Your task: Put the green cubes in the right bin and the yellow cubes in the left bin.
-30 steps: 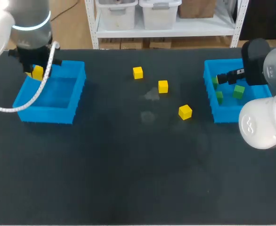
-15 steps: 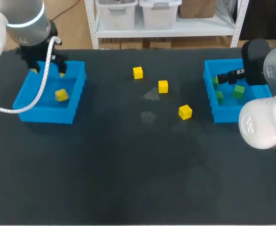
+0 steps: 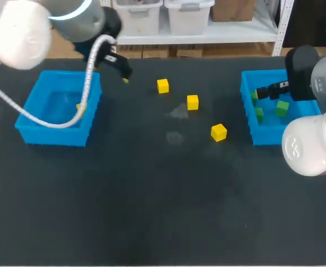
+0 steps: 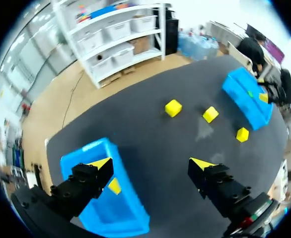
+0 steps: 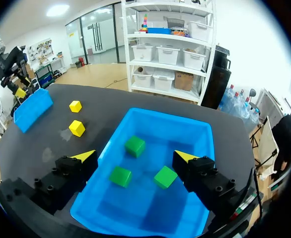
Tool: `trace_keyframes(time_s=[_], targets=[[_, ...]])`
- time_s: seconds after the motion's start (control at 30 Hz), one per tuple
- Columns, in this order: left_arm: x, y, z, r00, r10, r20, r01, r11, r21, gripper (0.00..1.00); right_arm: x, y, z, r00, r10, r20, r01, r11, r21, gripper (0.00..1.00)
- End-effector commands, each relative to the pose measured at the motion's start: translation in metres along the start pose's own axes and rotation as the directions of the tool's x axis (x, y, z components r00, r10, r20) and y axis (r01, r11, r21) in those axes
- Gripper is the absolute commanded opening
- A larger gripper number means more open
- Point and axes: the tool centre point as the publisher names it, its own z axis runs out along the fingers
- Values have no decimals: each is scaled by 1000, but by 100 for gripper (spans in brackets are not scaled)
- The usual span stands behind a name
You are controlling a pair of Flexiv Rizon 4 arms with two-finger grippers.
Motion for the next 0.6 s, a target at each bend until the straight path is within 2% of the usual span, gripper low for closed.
trace_keyframes(time_s=[0.03,0.13,0.23,0.47,0.6], targets=[[-43,-29,25,998,28,-48,-27,1000,8,100,0,0,-1,1000,0,-1,0,1000,-1,100],[-57,-45,34,997,49,-56,-48,999,20,100,0,0,-1,1000,0,-1,0,1000,-1,100],[-71,-51,45,996,60,-71,-60,998,8,100,0,0,-1,1000,0,-1,0,1000,-1,100],[-94,-45,72,987,27,-157,-35,998,-51,100,0,0,-1,1000,0,-1,0,1000,-1,100],[-99,-45,83,971,48,-233,-67,995,-73,100,0,0,-1,1000,0,-1,0,1000,-1,100]])
